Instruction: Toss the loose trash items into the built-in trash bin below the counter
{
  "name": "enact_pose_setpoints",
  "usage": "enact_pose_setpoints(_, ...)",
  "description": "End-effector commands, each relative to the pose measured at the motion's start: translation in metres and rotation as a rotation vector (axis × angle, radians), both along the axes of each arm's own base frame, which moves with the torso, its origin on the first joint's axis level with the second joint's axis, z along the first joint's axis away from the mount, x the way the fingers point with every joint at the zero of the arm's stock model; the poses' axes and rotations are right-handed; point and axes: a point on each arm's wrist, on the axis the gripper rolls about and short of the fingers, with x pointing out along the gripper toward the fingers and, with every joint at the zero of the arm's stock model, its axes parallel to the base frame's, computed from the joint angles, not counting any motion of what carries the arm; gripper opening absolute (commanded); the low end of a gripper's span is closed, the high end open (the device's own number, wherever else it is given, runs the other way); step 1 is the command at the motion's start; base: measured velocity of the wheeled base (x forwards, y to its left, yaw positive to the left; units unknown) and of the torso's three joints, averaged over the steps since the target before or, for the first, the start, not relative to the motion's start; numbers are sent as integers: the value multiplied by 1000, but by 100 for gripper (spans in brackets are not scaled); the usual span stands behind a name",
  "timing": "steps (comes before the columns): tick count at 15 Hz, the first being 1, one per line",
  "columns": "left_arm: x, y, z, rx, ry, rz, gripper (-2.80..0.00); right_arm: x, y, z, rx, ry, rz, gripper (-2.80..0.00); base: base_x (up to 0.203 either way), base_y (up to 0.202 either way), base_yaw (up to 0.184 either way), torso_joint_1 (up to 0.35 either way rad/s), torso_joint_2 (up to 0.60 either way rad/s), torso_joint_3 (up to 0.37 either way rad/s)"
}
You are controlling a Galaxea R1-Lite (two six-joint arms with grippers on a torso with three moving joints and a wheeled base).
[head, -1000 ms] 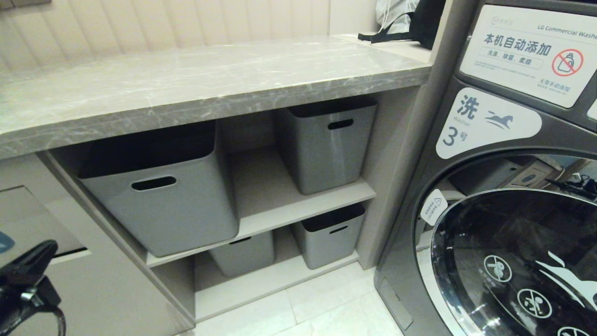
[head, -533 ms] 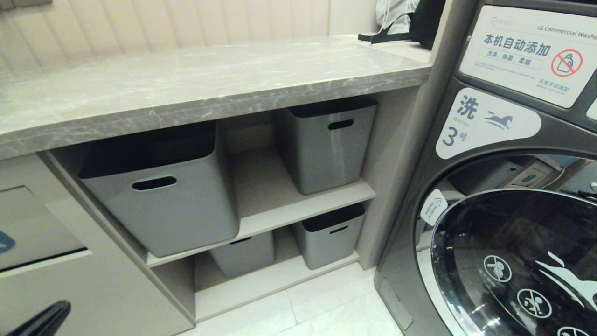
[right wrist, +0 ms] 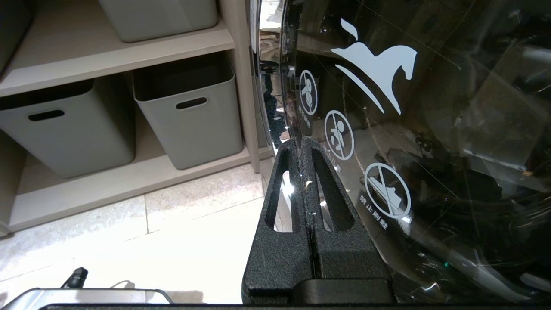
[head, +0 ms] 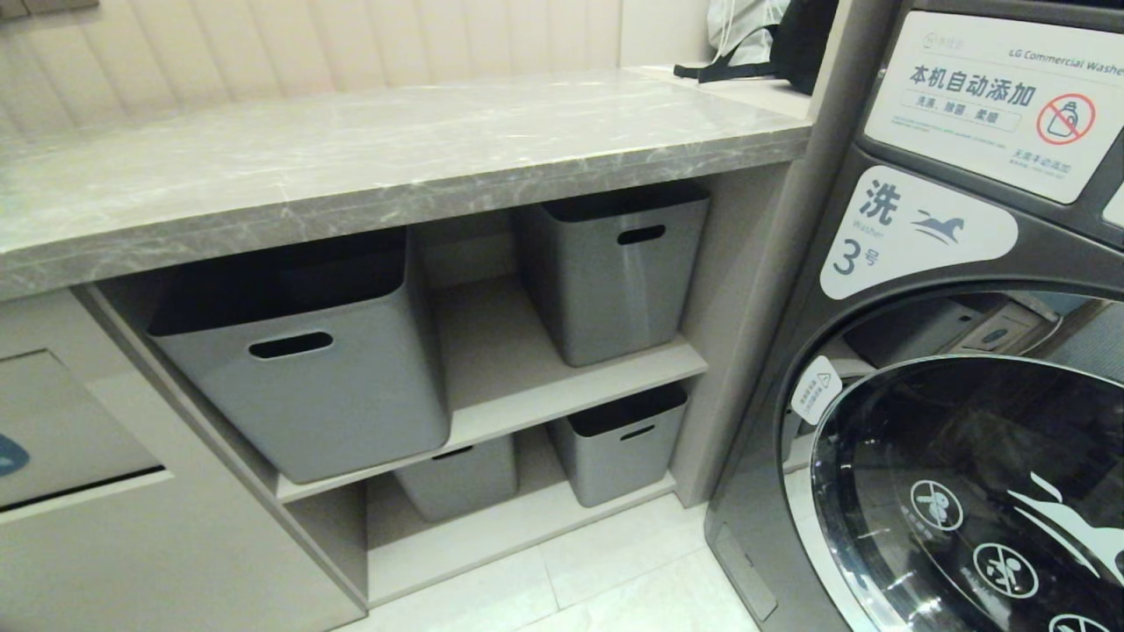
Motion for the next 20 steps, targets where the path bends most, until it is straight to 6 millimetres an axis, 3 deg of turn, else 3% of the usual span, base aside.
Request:
enact_pose_setpoints(1,-10,0,-6,-1,-58,26,-280,0,0,0,0,1,0,-280,0,0,0,0,0,0)
enact_pose_setpoints(4,-16,1,-15,-48,-69,67,-280,0,0,0,0,1,0,-280,0,0,0,0,0,0)
enact_pose_setpoints(20,-16,2,-14,-166,-65,97,-280,0,0,0,0,1,0,-280,0,0,0,0,0,0)
